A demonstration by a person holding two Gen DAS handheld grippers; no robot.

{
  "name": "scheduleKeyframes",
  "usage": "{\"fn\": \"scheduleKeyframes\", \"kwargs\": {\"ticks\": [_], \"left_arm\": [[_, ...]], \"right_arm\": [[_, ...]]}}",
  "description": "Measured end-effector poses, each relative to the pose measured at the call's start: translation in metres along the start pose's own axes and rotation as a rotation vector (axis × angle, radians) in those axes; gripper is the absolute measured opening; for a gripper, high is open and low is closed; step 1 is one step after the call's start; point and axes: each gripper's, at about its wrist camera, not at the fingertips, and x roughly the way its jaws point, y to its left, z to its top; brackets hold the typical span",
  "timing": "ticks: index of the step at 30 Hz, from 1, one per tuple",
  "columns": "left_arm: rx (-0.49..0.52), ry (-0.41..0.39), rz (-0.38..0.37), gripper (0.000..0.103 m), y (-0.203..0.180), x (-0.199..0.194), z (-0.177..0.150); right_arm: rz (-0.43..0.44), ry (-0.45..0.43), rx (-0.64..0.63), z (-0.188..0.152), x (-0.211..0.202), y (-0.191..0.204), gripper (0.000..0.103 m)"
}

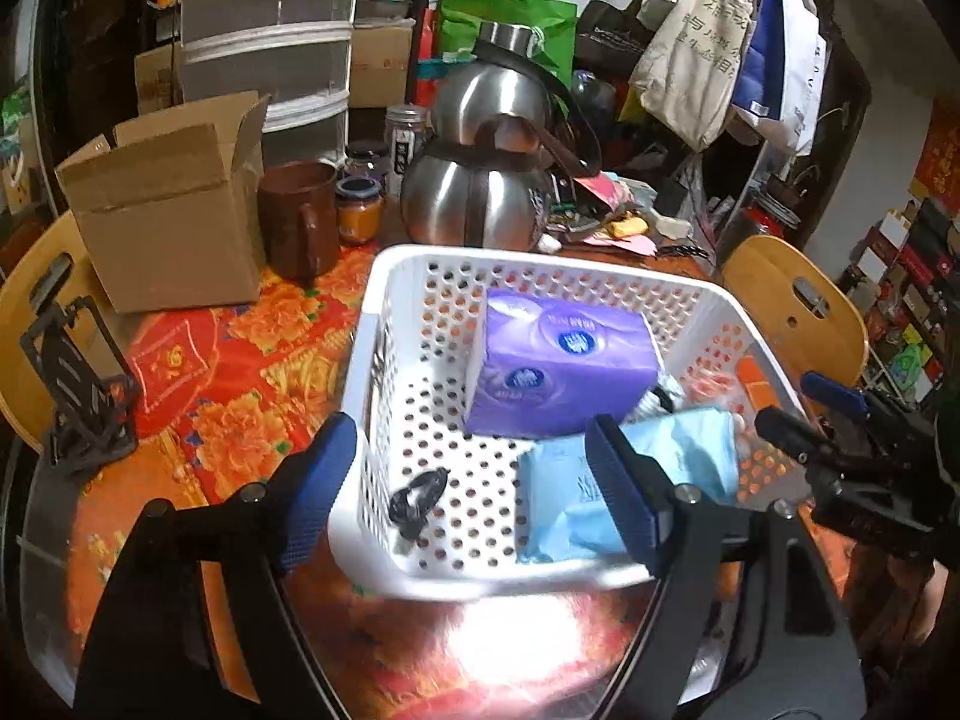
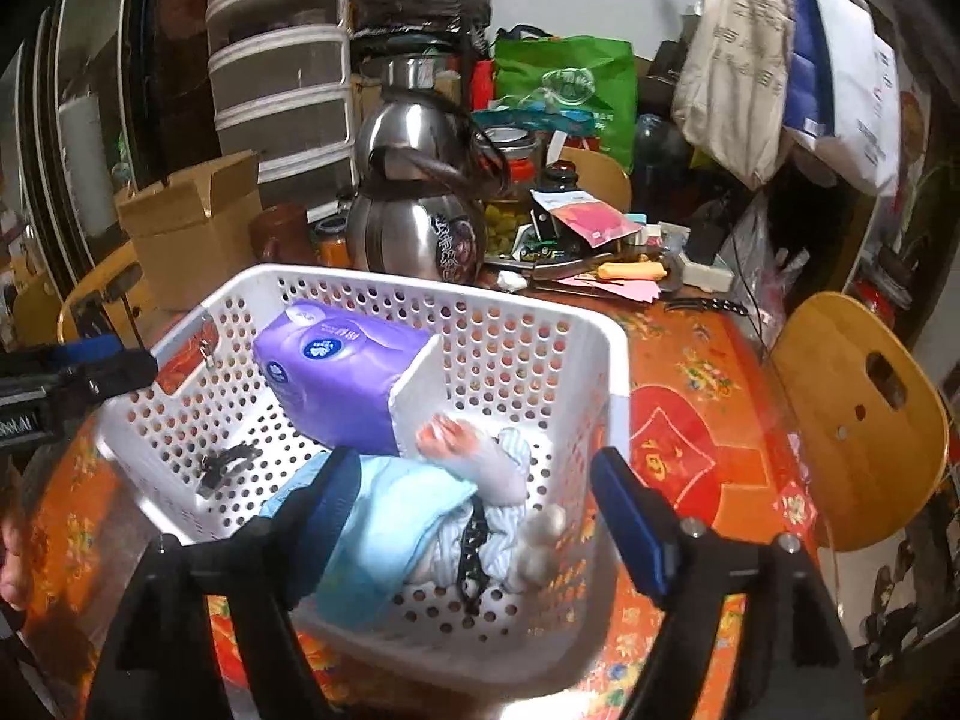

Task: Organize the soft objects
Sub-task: 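Carry both items over the white basket and open both grippers to drop them, then move the left gripper to the clear plastic bag and grasp it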

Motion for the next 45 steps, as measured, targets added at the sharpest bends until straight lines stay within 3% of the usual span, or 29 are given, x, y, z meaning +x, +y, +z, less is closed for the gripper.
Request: {"fn": "scheduleKeyframes", "kwargs": {"ticks": [6,12,16,21,26,30,32,34,40,45], "left_arm": [[0.003,-0.015,-0.035,0.078,-0.001,-0.023,-0.011],[0.027,-0.024,-0.014,0.079,-0.013,-0.038,-0.013],[0.036,-0.027,0.009,0.080,-0.013,-0.052,-0.027],[0.026,-0.013,0.025,0.084,0.009,-0.079,-0.079],[-0.019,0.012,0.039,0.085,0.045,-0.090,-0.153],[-0.058,0.049,0.056,0.085,0.067,-0.082,-0.191],[-0.069,0.069,0.040,0.085,0.073,-0.074,-0.202],[-0.080,0.090,0.028,0.085,0.075,-0.064,-0.208],[-0.068,0.147,0.009,0.085,0.069,-0.039,-0.220],[-0.046,0.143,0.030,0.085,0.060,-0.033,-0.224]], "right_arm": [[0.020,-0.034,0.024,-0.010,-0.025,-0.006,0.080],[0.014,-0.030,0.024,-0.010,-0.029,-0.005,0.080],[0.039,-0.034,0.041,-0.031,-0.046,-0.004,0.080],[0.036,-0.055,0.068,-0.088,-0.071,0.000,0.084],[0.062,-0.042,0.052,-0.154,-0.081,0.017,0.084],[0.070,-0.039,0.016,-0.176,-0.080,0.034,0.084],[0.086,-0.033,0.009,-0.180,-0.074,0.040,0.081],[0.111,-0.012,0.013,-0.183,-0.067,0.043,0.067],[0.149,0.027,-0.003,-0.189,-0.052,0.052,0.051],[0.171,0.039,-0.009,-0.188,-0.049,0.052,0.045]]}}
